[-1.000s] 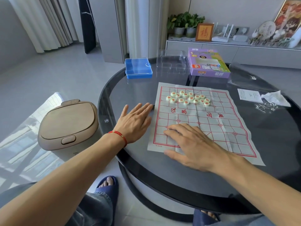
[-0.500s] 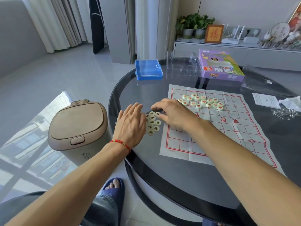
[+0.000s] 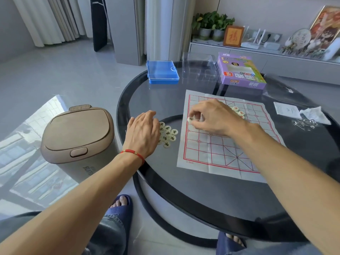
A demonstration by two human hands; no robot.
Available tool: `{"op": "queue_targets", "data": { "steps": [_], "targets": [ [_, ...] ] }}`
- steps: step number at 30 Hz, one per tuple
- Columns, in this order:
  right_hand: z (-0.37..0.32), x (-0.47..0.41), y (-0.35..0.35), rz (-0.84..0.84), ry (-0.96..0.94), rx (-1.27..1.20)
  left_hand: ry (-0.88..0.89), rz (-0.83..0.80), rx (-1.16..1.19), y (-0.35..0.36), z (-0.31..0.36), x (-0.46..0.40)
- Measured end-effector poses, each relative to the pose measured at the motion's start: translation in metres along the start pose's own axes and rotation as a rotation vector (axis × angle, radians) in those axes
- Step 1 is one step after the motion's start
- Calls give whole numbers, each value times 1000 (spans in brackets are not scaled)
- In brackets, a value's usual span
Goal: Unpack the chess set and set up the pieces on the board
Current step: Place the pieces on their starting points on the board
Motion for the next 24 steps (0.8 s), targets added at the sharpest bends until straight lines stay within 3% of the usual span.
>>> {"op": "queue_targets", "data": {
  "steps": [4,9,15,24],
  "targets": [
    [47,57,-3,-158,119,108,-9,23,35,-2,3,1],
    [58,90,9,-209,148,166,-90,112,135,-13,-5,6],
    [-16,50,5,14,-21,-37,-150,114,-91,-16,-9,21],
    [-56,-11,35,-126,-65,5,-156,129,-96,-14,-13,20]
  ]
}}
Point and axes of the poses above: each hand's wrist, its own x-axis away from the middle knuckle, its own y-axis out of the palm, z = x × y, the point moved 8 cm from there along -x, towards the middle knuckle, and after that the axes turned 8 degrees about y, right-handed, at the moved point
